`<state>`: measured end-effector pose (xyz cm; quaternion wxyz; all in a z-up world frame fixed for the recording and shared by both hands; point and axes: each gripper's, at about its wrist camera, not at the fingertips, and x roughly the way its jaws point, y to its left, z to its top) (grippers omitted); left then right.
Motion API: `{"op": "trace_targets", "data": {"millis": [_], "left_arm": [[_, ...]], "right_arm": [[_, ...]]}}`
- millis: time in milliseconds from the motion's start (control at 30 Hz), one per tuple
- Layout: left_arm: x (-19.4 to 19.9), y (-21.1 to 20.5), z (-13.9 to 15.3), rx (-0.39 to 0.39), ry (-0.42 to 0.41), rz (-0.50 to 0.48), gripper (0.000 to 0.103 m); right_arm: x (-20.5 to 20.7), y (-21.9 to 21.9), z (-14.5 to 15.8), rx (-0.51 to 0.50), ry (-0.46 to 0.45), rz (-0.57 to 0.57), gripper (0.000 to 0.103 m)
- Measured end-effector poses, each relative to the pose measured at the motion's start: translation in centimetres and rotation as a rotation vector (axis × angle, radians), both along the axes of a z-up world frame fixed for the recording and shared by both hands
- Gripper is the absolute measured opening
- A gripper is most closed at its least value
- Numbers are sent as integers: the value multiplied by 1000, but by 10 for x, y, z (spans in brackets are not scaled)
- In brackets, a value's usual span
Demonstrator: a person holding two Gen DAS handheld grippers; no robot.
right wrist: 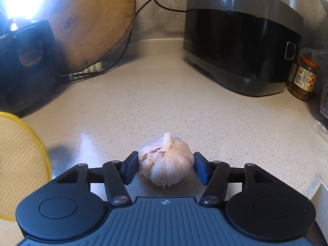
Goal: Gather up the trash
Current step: 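Carry the sponge pad and garlic over the green bin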
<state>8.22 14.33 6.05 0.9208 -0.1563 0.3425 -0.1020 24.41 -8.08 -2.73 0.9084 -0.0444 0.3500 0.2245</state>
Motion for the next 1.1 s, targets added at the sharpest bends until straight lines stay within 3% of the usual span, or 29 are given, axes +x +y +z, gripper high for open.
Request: {"op": "trace_targets", "data": {"millis": [167, 333, 500, 600, 767, 933, 1100], "left_arm": [[-3, -1, 2, 4, -2, 26, 19], [-14, -19, 17, 5, -70, 7, 19], [-28, -64, 26, -3, -139, -97, 19], [-36, -99, 14, -58, -149, -200, 19], [-37, -169, -49, -134, -80, -387, 19], [-3, -236, -152, -171, 158, -485, 19], [35, -297, -278, -96, 380, -491, 19]], "right_arm": [[-22, -12, 17, 76, -20, 49, 57], [-62, -39, 40, 139, -94, 82, 57], [-103, -89, 48, 178, -169, 34, 57], [-122, -126, 37, 194, -181, -33, 58], [-159, -191, -8, 145, -168, -196, 57], [-187, -253, -73, 37, -22, -341, 58], [-195, -293, -141, -5, 158, -414, 58]]}}
